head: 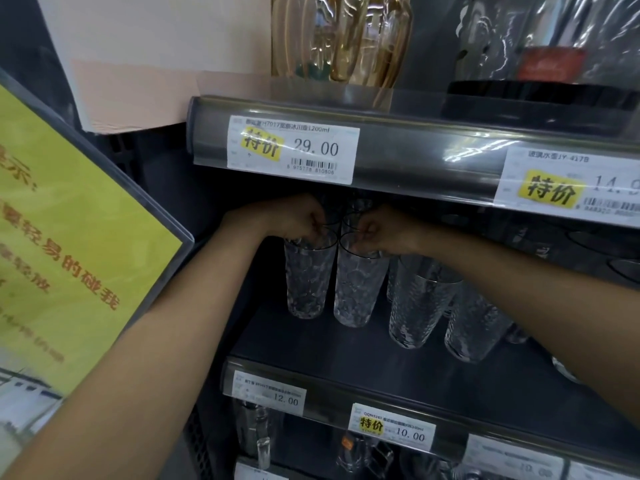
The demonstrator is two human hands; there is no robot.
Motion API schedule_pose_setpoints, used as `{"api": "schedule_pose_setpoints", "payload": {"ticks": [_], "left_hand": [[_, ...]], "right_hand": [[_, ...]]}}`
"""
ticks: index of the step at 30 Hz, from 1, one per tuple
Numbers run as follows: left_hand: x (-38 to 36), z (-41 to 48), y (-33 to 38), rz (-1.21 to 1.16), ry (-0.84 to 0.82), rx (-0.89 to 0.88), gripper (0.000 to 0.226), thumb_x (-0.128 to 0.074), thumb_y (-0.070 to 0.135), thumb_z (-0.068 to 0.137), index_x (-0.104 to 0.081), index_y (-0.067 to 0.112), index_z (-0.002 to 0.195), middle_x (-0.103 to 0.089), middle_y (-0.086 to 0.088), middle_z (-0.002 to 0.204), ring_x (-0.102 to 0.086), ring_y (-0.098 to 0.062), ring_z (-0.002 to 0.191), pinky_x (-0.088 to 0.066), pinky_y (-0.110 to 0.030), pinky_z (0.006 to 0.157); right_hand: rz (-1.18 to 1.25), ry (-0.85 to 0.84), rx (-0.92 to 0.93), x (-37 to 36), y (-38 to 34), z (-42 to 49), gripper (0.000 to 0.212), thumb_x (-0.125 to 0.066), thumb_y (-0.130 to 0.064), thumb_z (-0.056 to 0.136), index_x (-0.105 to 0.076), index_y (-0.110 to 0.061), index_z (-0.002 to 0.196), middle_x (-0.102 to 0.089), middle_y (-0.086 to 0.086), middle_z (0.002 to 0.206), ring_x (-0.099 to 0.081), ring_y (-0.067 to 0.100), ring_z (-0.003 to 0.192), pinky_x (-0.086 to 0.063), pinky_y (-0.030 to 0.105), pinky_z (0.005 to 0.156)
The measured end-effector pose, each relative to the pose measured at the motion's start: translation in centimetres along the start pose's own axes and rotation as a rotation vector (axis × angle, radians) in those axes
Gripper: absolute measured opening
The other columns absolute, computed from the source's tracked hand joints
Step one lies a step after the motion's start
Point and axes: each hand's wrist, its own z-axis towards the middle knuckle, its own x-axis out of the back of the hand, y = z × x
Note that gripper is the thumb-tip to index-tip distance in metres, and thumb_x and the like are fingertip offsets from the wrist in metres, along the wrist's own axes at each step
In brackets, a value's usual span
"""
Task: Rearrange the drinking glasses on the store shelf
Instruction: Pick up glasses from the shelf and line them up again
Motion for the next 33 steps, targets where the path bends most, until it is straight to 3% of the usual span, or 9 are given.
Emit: {"api": "schedule_pose_setpoints", "payload": {"ticks": [7,12,18,25,33], "left_hand": [[-0.06,-0.11,-0.08,-0.018,0.004,-0.002,0.013,-0.071,0.000,0.084,-0.067,0.012,0.087,-0.063,-0.006,0.084,-0.056,-0.017,0.080,-0.040,-0.024,0.068],[-0.09,0.00,-0.17,-0.034,0.005,0.007,0.015,-0.071,-0.002,0.083,-0.066,0.012,0.086,-0.064,-0.008,0.085,-0.057,-0.020,0.080,-0.041,-0.025,0.072],[-0.15,-0.01,-0.21,-0.016,0.015,-0.006,0.017,-0.069,-0.005,0.082,-0.067,0.010,0.089,-0.064,-0.009,0.087,-0.055,-0.018,0.081,-0.039,-0.022,0.064],[-0.17,0.03,-0.21,-0.027,0.027,0.002,0.016,-0.070,-0.006,0.081,-0.070,0.000,0.096,-0.065,-0.012,0.090,-0.056,-0.020,0.083,-0.041,-0.025,0.073],[-0.26,-0.46,0.15,-0.027,0.046,0.004,0.016,-0.068,-0.006,0.083,-0.070,-0.001,0.097,-0.063,-0.010,0.089,-0.054,-0.018,0.082,-0.038,-0.020,0.061]], "right_hand": [[-0.005,0.003,-0.007,0.08,-0.22,0.01,0.016,-0.081,-0.024,0.081,-0.068,-0.014,0.082,-0.053,-0.009,0.066,-0.045,0.001,0.060,-0.036,0.020,0.055],[0.008,0.019,-0.002,-0.06,-0.22,-0.02,0.020,-0.080,-0.022,0.081,-0.071,-0.006,0.088,-0.053,-0.009,0.067,-0.046,0.003,0.063,-0.035,0.020,0.055],[0.003,0.014,0.019,-0.01,-0.20,0.01,0.020,-0.079,-0.021,0.082,-0.071,-0.003,0.088,-0.052,-0.008,0.065,-0.044,0.003,0.060,-0.035,0.024,0.057],[-0.027,0.026,0.016,-0.19,-0.05,0.10,0.021,-0.079,-0.025,0.082,-0.071,-0.006,0.087,-0.054,-0.006,0.068,-0.047,0.007,0.064,-0.037,0.025,0.062],[-0.071,0.007,0.037,-0.33,0.01,0.30,0.022,-0.077,-0.022,0.083,-0.067,-0.002,0.080,-0.056,0.005,0.071,-0.050,0.017,0.070,-0.039,0.030,0.065]]}}
